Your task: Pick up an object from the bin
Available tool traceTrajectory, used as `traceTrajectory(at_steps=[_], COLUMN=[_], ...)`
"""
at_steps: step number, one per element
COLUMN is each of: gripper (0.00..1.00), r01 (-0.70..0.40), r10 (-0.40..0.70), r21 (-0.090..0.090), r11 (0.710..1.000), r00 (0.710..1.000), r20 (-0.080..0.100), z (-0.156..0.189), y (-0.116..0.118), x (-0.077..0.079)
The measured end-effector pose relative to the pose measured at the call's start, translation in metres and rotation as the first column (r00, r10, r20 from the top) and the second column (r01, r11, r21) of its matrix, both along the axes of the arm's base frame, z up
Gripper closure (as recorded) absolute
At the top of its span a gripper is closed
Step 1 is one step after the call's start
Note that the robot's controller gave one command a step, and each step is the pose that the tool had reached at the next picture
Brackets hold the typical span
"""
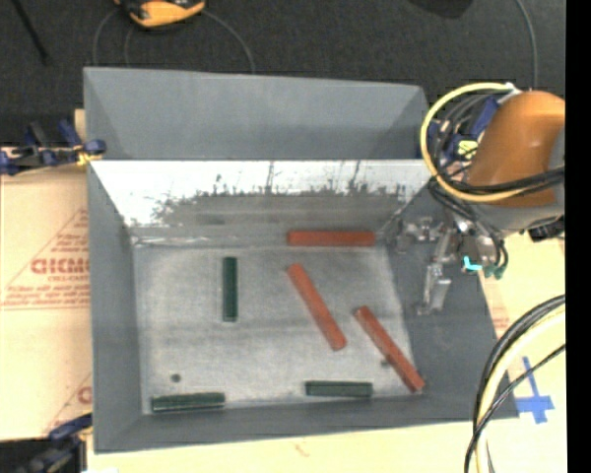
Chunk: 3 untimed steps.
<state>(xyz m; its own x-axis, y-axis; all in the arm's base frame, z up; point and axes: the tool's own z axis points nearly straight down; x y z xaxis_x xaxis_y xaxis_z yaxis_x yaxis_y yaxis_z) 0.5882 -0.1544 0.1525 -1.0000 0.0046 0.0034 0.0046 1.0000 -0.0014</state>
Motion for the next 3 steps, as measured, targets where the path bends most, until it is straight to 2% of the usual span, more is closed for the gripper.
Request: traceTrajectory(at_steps=[1, 2, 3], gripper=[0.00, 0.00, 1.00], r01=[-0.003, 0.003, 0.084], r10=[0.003, -0.003, -0.084], r21=[-0.002, -0.002, 0.006], r11=[1.000, 1.000, 0.996], r00=[1.000, 1.000, 0.996], r20=[0.008, 0.013, 0.008], z=[0.005, -0.039, -0.081], y=[0.000, 0.049, -0.002], x=[0.002, -0.034, 0.022])
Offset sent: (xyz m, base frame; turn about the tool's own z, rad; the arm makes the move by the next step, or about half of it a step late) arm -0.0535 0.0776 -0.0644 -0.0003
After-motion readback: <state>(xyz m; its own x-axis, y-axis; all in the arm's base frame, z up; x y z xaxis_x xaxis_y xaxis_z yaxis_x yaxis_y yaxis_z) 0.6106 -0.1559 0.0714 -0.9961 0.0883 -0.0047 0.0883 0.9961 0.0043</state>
